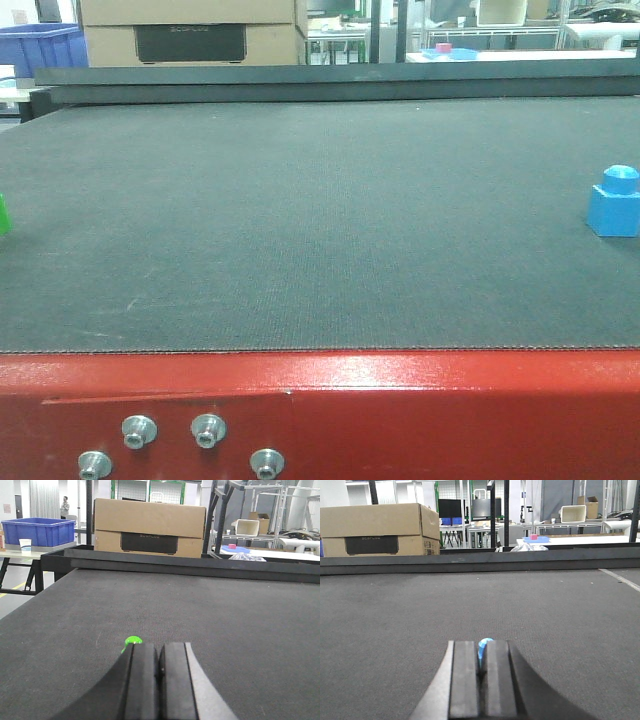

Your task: Grab block from conveyor and place in blue bin

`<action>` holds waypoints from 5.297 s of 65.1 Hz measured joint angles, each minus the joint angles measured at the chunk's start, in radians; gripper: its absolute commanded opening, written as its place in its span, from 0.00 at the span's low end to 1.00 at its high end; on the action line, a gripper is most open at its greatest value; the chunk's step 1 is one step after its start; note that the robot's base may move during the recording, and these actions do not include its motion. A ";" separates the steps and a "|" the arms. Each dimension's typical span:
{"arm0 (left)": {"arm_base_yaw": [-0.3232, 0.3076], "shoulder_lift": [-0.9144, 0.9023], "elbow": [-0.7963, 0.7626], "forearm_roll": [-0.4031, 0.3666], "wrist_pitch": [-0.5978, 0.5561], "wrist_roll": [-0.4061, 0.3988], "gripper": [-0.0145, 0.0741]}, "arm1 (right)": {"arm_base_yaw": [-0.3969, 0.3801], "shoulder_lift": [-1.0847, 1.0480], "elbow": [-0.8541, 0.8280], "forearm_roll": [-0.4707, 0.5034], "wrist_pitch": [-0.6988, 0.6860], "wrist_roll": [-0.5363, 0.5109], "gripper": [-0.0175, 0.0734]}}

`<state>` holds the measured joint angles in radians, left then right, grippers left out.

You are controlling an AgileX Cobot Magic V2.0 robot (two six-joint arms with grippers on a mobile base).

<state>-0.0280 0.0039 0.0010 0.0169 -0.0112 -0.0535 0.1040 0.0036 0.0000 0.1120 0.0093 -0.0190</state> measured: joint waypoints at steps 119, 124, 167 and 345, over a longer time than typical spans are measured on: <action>0.000 0.902 -0.898 0.041 0.854 0.000 0.04 | 0.000 0.771 -0.772 0.084 0.763 0.002 0.02; 0.000 0.978 -0.921 0.034 0.858 0.000 0.04 | 0.000 0.879 -0.828 0.084 0.855 0.000 0.02; 0.000 1.177 -0.934 -0.088 0.843 0.000 0.04 | 0.000 1.591 -1.300 -0.017 1.016 0.041 0.44; 0.087 1.842 -1.500 0.022 1.011 0.132 0.04 | 0.000 1.700 -1.421 -0.042 0.985 0.054 0.01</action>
<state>0.0585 1.8459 -1.4994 0.0389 0.9997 0.0784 0.1040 1.7033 -1.4212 0.0701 0.9941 0.0354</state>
